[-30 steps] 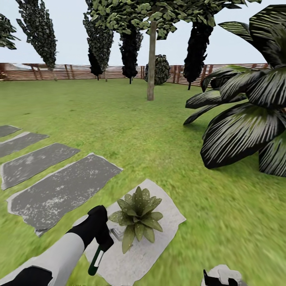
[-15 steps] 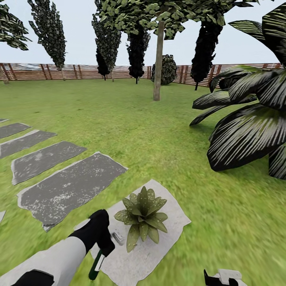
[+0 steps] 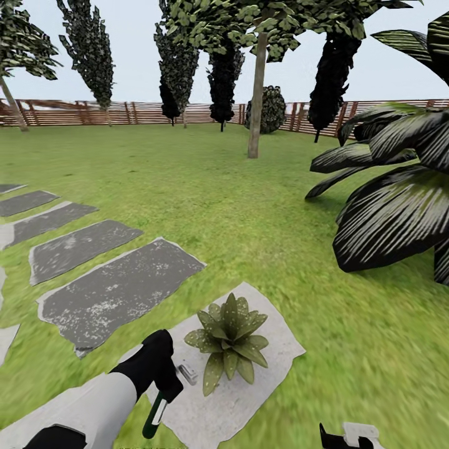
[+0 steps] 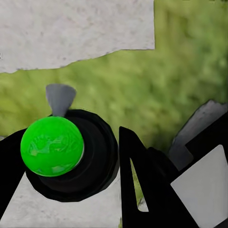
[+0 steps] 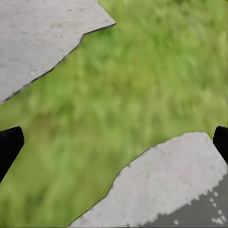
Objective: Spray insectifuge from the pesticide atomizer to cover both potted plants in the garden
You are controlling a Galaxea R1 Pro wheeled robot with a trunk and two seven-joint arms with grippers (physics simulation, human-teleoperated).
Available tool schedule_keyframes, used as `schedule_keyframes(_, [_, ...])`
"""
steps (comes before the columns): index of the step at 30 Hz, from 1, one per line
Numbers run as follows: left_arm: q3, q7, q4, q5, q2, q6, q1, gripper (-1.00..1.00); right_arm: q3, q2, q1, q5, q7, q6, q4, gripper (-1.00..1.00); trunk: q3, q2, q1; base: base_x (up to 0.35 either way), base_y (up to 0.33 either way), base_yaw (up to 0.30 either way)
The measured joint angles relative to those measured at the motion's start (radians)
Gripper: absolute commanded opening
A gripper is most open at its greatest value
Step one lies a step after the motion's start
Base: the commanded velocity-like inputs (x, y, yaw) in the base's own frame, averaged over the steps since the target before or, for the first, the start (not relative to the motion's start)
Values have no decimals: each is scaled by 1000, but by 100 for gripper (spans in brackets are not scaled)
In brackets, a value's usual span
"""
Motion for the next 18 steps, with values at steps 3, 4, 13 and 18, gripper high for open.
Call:
schedule_keyframes(3, [0,1,0,0,-1,0,0,-100,-1,-1,0,0,0,-1,0,100,0,0,0,112,-231,28])
schedule_keyframes(4, [1,1,0,0,-1,0,0,-100,0,-2,0,0,0,-1,0,100,0,0,0,57,-258,6])
schedule_keyframes(13, [1,1,0,0,-1,0,0,-100,0,-2,0,0,0,0,0,100,0,0,0,-88,-257,3])
schedule_keyframes(18, [1,1,0,0,1,1,0,-100,0,0,0,0,0,0,0,100,0,0,0,-53,-51,201])
